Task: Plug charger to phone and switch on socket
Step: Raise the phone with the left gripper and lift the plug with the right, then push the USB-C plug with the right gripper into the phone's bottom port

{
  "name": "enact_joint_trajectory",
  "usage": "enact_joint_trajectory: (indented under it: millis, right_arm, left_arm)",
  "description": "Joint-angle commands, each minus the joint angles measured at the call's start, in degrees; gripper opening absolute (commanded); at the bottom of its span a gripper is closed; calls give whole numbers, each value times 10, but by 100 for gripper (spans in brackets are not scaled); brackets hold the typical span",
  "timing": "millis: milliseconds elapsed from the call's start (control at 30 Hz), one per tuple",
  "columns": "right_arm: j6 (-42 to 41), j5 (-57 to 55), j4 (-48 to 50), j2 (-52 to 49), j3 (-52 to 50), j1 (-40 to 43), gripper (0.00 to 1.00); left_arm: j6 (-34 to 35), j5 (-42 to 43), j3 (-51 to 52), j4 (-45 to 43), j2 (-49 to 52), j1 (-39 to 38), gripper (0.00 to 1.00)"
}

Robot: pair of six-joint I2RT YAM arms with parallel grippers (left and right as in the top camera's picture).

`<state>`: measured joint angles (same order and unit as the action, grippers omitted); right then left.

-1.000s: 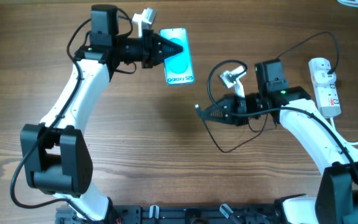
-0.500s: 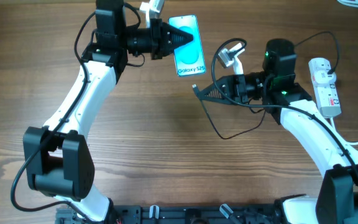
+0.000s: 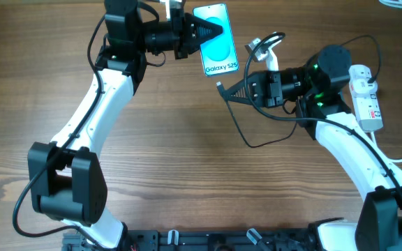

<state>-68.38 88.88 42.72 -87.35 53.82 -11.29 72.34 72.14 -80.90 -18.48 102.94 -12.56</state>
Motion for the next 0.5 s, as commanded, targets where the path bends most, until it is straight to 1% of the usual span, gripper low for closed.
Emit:
enact_joint_trajectory:
  millis: [0,67,267,467]
  right_arm:
    - [-21,12,8,8,5,16,4]
    - [-20,12,9,8,5,26,4]
    - [-21,2,16,8,5,35,4]
    - [-23,-10,16,8,5,34,4]
  left_arm:
    - [32,9,-7,-24,-21,-1,4]
    - [31,3,-7,-39,-21,-1,4]
    - [31,-18,-7,-39,-21,-5,4]
    - [32,-73,-7,-40,-21,-38,4]
